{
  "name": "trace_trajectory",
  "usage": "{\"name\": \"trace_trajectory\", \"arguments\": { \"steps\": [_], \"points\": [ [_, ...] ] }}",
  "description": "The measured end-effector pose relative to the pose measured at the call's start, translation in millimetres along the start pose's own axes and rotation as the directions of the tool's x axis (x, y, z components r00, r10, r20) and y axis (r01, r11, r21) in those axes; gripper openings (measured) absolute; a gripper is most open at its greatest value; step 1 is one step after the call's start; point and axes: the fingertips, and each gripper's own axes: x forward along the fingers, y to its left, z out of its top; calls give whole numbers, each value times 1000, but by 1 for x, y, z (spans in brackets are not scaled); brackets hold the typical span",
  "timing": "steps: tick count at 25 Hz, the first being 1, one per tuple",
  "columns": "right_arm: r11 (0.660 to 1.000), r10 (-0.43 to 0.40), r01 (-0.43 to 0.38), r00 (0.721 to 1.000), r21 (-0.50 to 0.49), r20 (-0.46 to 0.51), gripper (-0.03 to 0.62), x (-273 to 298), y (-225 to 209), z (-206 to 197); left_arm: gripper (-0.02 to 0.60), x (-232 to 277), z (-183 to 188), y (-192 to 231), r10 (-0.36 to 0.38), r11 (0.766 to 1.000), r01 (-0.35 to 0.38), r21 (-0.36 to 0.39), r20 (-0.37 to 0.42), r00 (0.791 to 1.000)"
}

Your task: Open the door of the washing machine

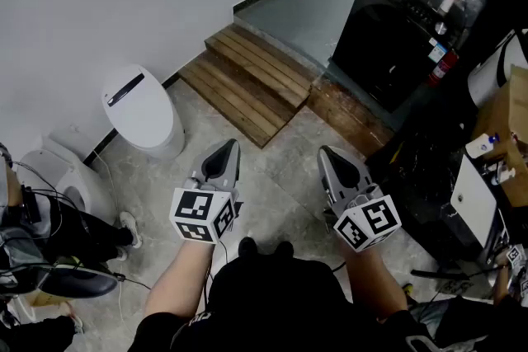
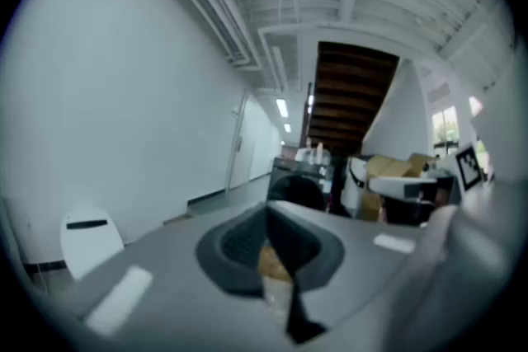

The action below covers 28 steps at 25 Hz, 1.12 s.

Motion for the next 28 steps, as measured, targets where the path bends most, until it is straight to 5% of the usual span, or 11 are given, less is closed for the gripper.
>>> {"name": "trace_trajectory", "arguments": {
  "steps": [7, 12, 16, 22, 28],
  "points": [
    [999, 9, -8, 1000, -39, 22, -8, 15, -1, 14, 5, 11, 20, 10, -17, 999, 16, 41, 13, 1000],
    [999, -17, 19, 999, -46, 43, -8, 26, 1, 19, 5, 10, 41, 44, 49, 999, -48, -23, 74, 996],
    [998, -7, 11, 998, -67, 60, -6, 38, 16, 24, 5, -4, 48, 55, 3, 1000, -1, -21, 93, 996],
    [993, -16, 12, 999, 114, 35, -5, 53, 29, -3, 5, -18, 18, 78, -18, 1000, 19, -18, 41, 999],
    [995, -25, 28, 999, 99, -32, -5, 78, 32, -22, 5, 1, 14, 93, -18, 999, 20, -41, 52, 999]
  ]
}}
